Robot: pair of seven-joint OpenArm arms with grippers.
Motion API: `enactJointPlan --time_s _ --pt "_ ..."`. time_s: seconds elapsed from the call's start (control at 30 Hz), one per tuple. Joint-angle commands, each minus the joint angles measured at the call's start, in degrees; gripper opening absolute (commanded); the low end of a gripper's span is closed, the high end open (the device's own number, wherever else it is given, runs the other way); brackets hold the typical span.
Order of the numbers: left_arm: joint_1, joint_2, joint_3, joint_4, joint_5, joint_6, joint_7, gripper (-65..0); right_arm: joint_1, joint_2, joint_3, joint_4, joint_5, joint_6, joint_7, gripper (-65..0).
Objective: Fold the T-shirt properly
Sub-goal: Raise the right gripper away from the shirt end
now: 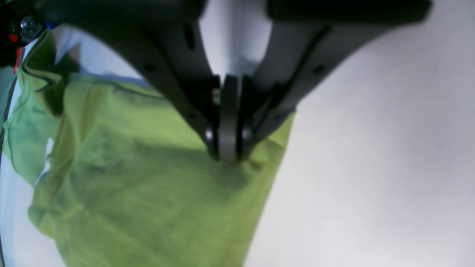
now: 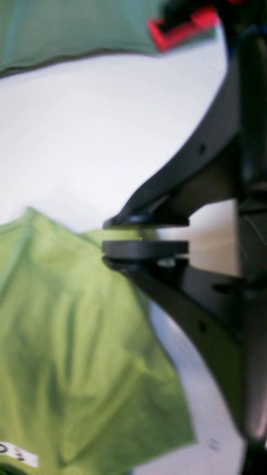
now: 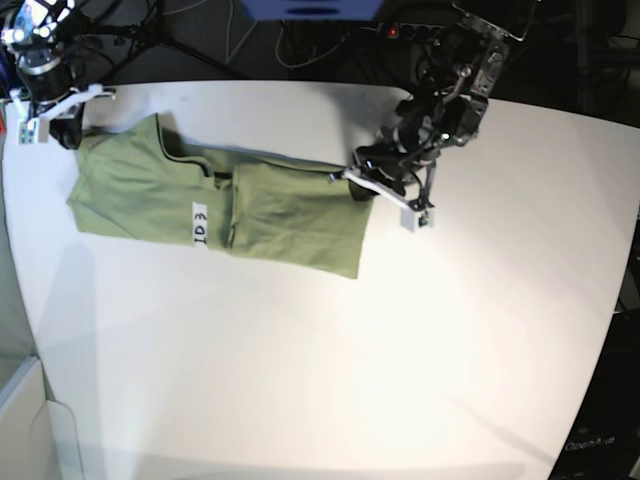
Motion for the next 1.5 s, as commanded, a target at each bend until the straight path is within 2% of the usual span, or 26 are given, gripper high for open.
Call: enactJointPlan --time_s 0.0,0.13,0.23,0.33,0.97,1.2,1.47 --pt "1.27 -1.02 -0.08 -1.74 2.52 4.69 4.45 -62.8 -0.72 -0.05 -0.22 1.37 1.02 0.25 2.49 -60.5" --pt "1.27 -1.02 -0.08 -1.74 2.52 4.6 4.63 -62.8 -2.47 -2.16 -2.42 1.1 0.93 0.25 2.93 -55.1" --pt "1.27 -1.11 -0.08 -1.74 2.52 4.6 4.63 -62.8 -4.06 -2.96 -4.44 1.1 0.93 0.25 3.55 -44.1" --pt "1.27 -1.11 -0.08 -1.74 2.52 4.6 4.63 -62.8 -5.64 -2.87 -6.9 1.19 0.93 0.25 3.55 -38.6" --pt "1.36 -1.11 0.18 -1.65 2.52 4.51 4.63 -62.8 -7.84 -2.96 -9.36 0.75 0.93 0.25 2.76 -38.2" --pt "1.36 -1.19 0.18 -1.83 2.52 4.42 4.63 -62.8 -8.28 -2.96 -9.36 1.01 0.93 0.25 -2.52 -37.1" --pt "1.53 -1.19 0.27 -1.83 2.52 4.42 4.63 -62.8 -8.36 -2.96 -9.36 1.19 0.93 0.25 -2.69 -10.4"
